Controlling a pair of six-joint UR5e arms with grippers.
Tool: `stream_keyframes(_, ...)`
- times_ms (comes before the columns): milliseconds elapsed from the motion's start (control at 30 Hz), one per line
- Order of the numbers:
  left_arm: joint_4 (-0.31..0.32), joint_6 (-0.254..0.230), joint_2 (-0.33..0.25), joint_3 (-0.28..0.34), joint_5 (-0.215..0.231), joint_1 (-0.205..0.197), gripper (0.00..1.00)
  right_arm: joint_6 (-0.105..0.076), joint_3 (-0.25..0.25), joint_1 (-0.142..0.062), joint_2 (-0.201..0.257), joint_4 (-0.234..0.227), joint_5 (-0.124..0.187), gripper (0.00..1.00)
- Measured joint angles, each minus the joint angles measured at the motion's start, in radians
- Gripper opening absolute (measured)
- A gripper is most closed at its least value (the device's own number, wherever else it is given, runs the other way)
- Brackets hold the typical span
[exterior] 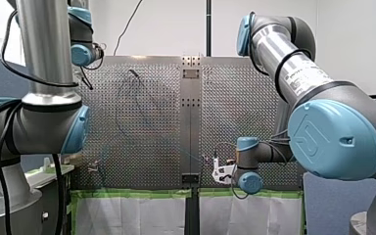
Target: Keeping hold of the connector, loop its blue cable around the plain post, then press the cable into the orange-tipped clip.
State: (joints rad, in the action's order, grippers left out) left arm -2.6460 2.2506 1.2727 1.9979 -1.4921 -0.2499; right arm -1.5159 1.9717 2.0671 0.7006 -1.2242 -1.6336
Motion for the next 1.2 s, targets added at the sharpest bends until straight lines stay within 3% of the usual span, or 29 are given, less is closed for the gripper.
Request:
stream_keyframes(333, -0.089, -0.088, 0.042, -0.078, -0.077, 0.008, 0.98, 0.003, -0.015, 0.003, 0.000, 0.019, 0.009, 0.00)
stream_keyframes(667, -0.188, -0.188, 0.112, -0.117, -0.027, 0.040, 0.98, 0.010, -0.019, 0.008, 0.000, 0.043, 0.007, 0.00)
stream_keyframes(900, -0.257, -0.258, 0.096, -0.137, -0.021, 0.057, 0.98, 0.011, -0.019, 0.010, 0.000, 0.045, 0.007, 0.00)
stream_keyframes(1200, -0.347, -0.347, 0.069, -0.213, -0.043, 0.086, 0.98, 0.011, -0.019, 0.011, 0.000, 0.048, 0.006, 0.00)
